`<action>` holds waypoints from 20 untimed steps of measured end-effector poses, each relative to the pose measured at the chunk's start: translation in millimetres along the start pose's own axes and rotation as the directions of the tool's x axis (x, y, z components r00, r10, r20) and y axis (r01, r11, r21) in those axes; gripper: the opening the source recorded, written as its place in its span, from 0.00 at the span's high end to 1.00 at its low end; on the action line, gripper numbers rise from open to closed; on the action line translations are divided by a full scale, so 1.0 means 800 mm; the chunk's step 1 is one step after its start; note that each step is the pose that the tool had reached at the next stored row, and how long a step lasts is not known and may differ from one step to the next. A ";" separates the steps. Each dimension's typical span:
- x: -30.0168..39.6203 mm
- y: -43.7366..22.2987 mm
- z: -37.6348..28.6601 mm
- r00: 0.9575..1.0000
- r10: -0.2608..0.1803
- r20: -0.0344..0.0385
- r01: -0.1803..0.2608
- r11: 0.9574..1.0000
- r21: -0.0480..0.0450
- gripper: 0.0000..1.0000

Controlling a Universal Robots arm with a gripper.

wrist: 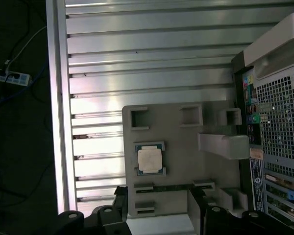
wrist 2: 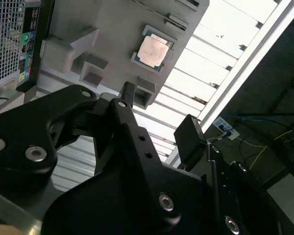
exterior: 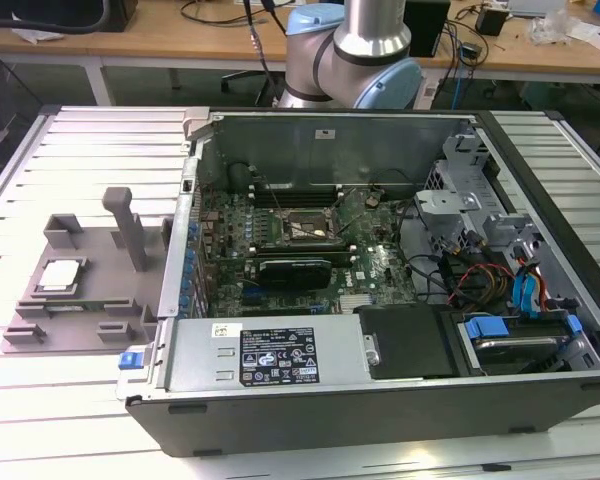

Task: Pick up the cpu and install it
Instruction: 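Pick up the cpu and move it towards the insertion slot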

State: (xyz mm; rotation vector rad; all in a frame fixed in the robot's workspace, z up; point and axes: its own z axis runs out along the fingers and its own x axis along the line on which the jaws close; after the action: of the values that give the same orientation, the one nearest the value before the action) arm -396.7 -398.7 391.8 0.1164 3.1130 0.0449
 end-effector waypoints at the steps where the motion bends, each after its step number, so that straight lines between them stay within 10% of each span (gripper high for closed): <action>1: -0.0003 -0.0001 -0.0001 1.000 -0.002 0.001 0.002 1.000 0.019 0.40; 3: -0.0002 -0.0001 0.0000 1.000 -0.022 0.002 0.022 0.999 0.043 0.40; 12: -0.0002 -0.0001 0.0028 0.998 -0.058 0.001 0.058 0.997 0.043 0.40; 15: -0.0004 -0.0002 0.0055 0.998 -0.057 -0.021 0.058 0.997 0.043 0.40; 20: -0.0011 -0.0002 0.0078 0.998 -0.057 -0.023 0.058 0.997 0.043 0.40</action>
State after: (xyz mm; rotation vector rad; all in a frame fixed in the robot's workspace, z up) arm -395.7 -398.8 385.5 0.0269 3.1376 -0.0232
